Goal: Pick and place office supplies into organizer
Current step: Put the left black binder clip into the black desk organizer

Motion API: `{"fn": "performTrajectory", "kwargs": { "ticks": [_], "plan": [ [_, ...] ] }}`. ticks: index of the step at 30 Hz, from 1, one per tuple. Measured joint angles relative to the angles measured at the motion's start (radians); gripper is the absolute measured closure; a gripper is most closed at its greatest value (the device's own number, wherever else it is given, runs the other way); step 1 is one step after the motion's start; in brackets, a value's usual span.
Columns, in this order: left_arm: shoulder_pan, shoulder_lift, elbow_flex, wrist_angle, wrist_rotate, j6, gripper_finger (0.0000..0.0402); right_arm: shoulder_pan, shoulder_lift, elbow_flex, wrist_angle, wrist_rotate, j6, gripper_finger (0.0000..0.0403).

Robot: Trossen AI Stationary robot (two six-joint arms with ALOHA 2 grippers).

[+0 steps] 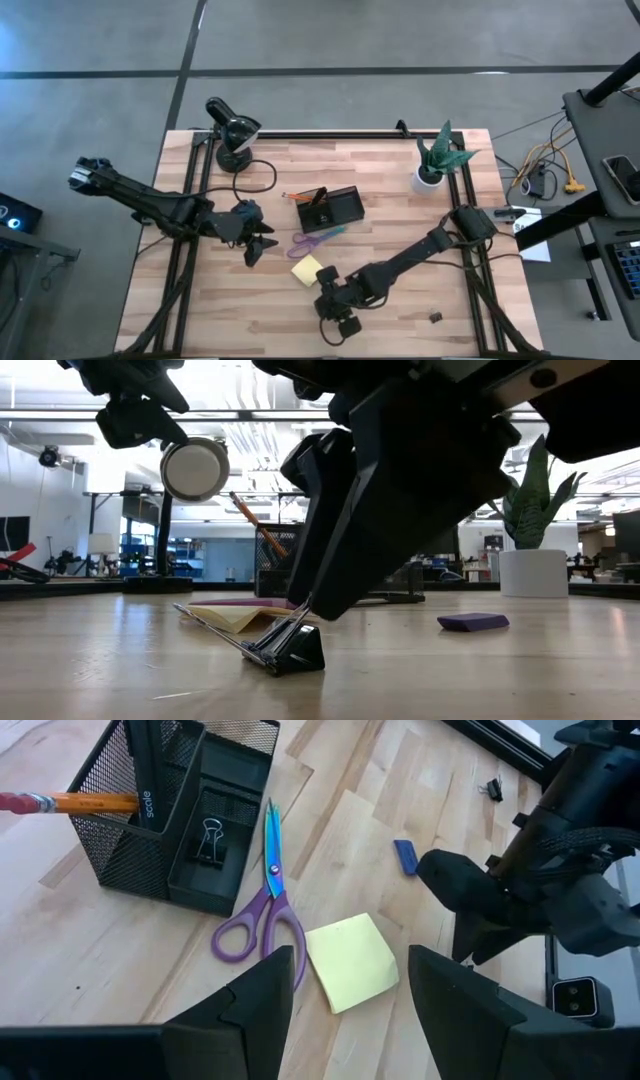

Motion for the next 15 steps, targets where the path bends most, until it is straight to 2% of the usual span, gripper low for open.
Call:
{"fn": "performTrajectory", "kwargs": {
  "ticks": [9,15],
  "plan": [
    [0.000,0.000,0.000,0.000,-0.001,0.000,0.0221,-0.007,0.000,-0.013,0.003,-0.001,-0.004,0.0283],
    [0.000,0.000,0.000,0.000,-0.001,0.000,0.0221,-0.009,0.000,-0.013,0.006,-0.009,-0.004,0.0301]
  ]
}}
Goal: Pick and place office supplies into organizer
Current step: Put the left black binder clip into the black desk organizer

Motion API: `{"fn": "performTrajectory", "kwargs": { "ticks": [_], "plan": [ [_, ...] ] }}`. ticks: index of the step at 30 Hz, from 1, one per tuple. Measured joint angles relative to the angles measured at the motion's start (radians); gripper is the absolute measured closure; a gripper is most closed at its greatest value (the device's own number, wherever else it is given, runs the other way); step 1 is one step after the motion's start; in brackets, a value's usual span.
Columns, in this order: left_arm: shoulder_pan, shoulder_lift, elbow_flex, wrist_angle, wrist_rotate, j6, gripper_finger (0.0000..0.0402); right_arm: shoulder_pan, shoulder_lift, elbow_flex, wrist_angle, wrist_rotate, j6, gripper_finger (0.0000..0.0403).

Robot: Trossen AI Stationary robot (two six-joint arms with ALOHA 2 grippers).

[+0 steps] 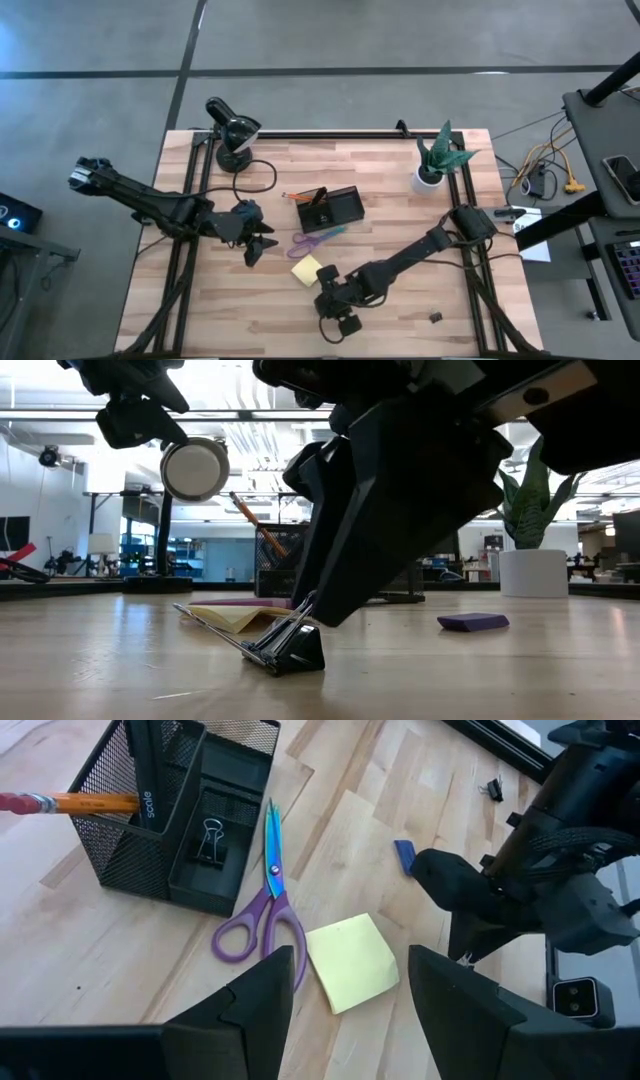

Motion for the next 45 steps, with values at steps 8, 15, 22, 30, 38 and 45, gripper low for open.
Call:
{"fn": "performTrajectory", "kwargs": {
  "ticks": [8,15,22,30,38,45],
  "plan": [
    [0.000,0.000,0.000,0.000,-0.002,0.000,0.0221,0.000,0.000,0.000,0.000,0.000,-0.002,0.0332],
    [0.000,0.000,0.000,0.000,-0.001,0.000,0.0221,-0.001,0.000,0.000,-0.001,0.000,-0.001,0.0342],
    [0.000,0.000,0.000,0.000,-0.001,0.000,0.0221,-0.007,0.000,0.000,-0.001,0.000,0.051,0.0344],
    [0.000,0.000,0.000,0.000,0.000,0.000,0.0221,-0.029,0.000,0.000,-0.002,-0.031,0.091,0.0345],
    [0.000,0.000,0.000,0.000,0.001,0.000,0.0221,-0.034,-0.011,0.000,0.001,-0.061,0.136,0.0344],
    [0.001,0.000,0.000,0.000,0.000,0.007,0.0221,-0.056,-0.013,0.000,0.023,-0.102,0.255,0.0344]
  ]
}}
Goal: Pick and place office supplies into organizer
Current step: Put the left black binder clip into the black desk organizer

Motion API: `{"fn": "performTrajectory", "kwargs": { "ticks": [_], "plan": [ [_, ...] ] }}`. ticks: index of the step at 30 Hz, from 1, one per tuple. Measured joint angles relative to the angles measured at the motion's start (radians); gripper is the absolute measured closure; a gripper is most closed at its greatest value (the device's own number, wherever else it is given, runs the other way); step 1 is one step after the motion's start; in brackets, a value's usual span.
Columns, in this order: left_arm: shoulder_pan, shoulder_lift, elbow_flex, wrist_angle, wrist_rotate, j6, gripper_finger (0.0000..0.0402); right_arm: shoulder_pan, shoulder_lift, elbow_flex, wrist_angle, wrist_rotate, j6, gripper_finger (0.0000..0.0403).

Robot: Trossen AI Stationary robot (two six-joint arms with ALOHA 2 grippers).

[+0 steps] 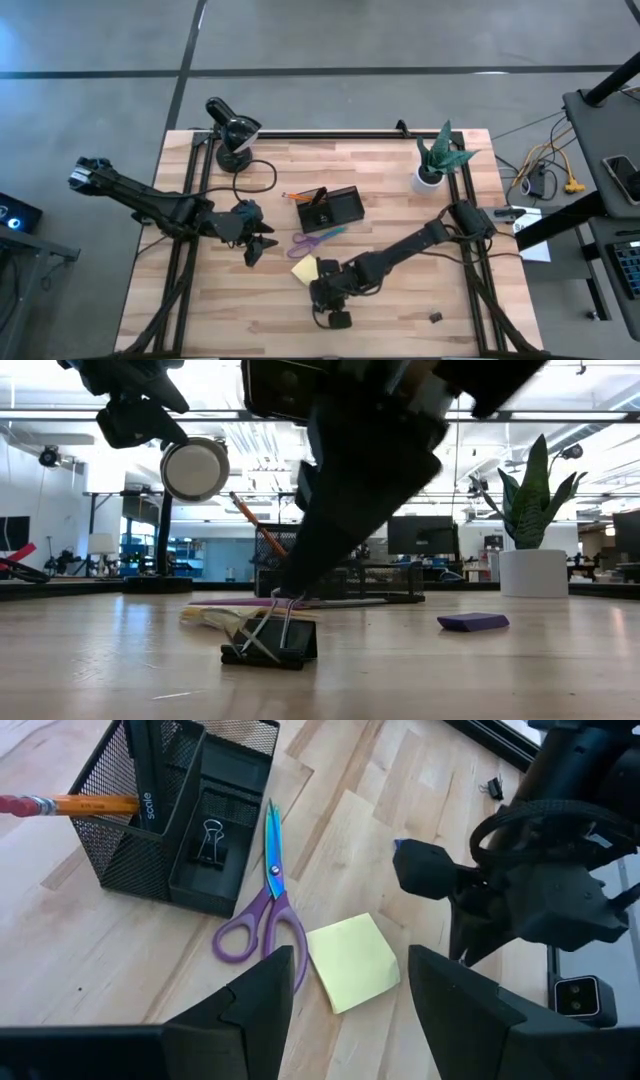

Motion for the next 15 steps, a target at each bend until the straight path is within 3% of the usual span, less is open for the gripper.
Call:
{"fn": "performTrajectory", "kwargs": {
  "ticks": [15],
  "plan": [
    [0.000,0.000,0.000,-0.002,-0.001,0.018,0.0221,-0.004,0.018,0.000,0.047,-0.047,0.034,0.0344]
  ]
}}
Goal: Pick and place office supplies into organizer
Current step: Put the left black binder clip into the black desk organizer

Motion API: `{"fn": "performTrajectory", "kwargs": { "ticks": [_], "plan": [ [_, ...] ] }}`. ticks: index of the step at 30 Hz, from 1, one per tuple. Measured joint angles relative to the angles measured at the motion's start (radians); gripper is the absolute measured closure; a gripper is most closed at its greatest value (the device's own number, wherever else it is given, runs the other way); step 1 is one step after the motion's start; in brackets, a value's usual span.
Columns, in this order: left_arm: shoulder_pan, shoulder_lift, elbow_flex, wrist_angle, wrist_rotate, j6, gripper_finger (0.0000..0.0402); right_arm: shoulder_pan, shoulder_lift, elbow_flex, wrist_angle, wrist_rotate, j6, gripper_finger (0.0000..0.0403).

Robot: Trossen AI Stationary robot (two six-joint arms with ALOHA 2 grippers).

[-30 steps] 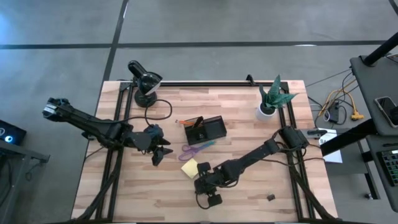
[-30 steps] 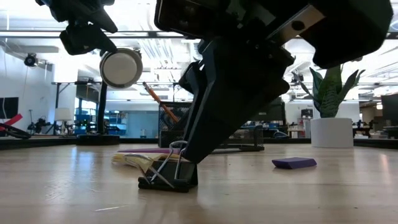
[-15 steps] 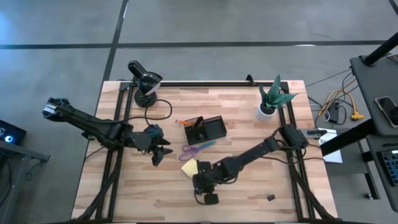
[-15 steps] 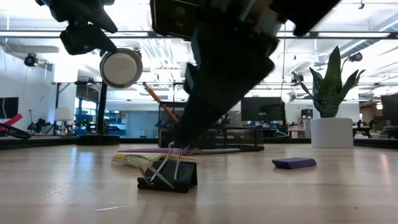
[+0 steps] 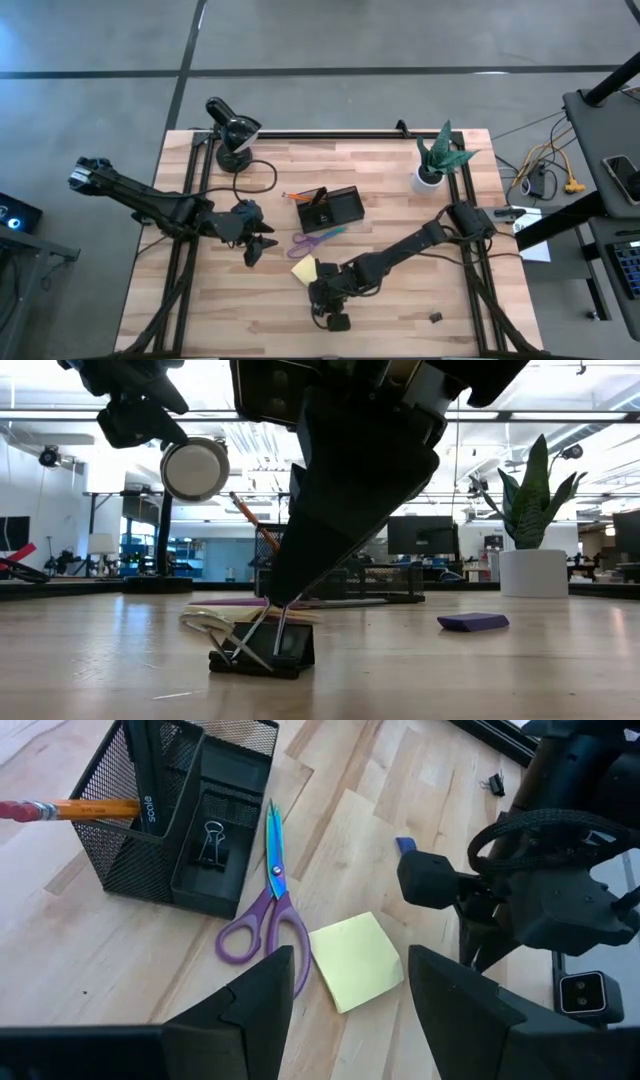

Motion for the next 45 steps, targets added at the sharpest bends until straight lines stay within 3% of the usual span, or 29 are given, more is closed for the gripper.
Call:
{"fn": "performTrajectory", "kwargs": {
  "ticks": [18,30,43,45],
  "plan": [
    [0.000,0.000,0.000,-0.002,0.001,0.011,0.0221,-0.017,0.037,0.002,0.025,-0.034,0.040,0.0345],
    [0.000,0.000,0.000,-0.003,0.001,0.035,0.0221,-0.042,0.027,0.024,-0.017,-0.022,0.066,0.0392],
    [0.000,0.000,0.000,-0.002,0.001,0.034,0.0221,-0.097,-0.012,0.180,-0.274,0.379,0.025,0.0395],
    [-0.001,0.000,0.000,-0.003,0.001,0.034,0.0221,-0.118,-0.021,0.203,-0.307,0.400,0.018,0.0395]
  ]
}}
